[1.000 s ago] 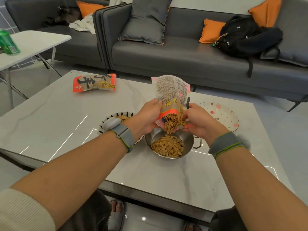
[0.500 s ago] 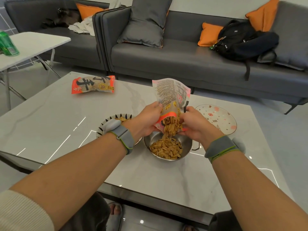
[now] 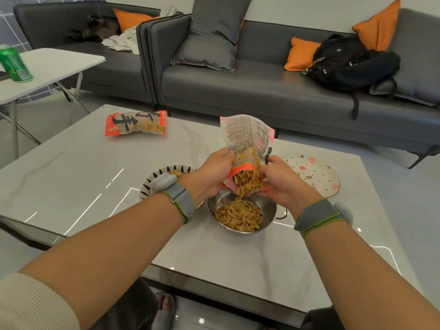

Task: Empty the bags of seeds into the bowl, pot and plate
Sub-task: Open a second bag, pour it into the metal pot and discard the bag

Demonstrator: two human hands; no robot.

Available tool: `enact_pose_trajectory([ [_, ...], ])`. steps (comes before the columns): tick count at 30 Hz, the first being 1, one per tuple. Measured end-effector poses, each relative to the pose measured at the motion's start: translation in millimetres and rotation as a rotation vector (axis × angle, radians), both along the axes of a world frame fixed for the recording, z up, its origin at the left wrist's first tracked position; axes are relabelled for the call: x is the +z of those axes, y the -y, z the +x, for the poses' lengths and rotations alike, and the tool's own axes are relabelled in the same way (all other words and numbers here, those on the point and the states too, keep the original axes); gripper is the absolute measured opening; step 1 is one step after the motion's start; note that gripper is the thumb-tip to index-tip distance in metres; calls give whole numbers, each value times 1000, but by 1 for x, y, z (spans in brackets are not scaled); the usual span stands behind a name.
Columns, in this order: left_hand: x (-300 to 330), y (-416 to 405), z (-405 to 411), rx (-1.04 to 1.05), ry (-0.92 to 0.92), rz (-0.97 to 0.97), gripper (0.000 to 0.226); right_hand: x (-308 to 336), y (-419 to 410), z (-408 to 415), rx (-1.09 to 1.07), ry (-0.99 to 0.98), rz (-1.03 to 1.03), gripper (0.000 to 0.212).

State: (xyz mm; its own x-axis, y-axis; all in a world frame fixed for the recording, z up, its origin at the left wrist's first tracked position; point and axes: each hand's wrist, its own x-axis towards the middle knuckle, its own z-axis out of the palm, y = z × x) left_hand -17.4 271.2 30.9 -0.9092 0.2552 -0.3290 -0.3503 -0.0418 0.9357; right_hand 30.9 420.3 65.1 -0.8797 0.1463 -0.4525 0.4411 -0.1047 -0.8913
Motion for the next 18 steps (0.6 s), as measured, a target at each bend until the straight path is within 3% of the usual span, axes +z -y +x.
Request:
enact_pose_trajectory([
  [18, 2, 4, -3, -10, 19, 31, 32, -2, 3, -3, -12, -9, 16, 56],
])
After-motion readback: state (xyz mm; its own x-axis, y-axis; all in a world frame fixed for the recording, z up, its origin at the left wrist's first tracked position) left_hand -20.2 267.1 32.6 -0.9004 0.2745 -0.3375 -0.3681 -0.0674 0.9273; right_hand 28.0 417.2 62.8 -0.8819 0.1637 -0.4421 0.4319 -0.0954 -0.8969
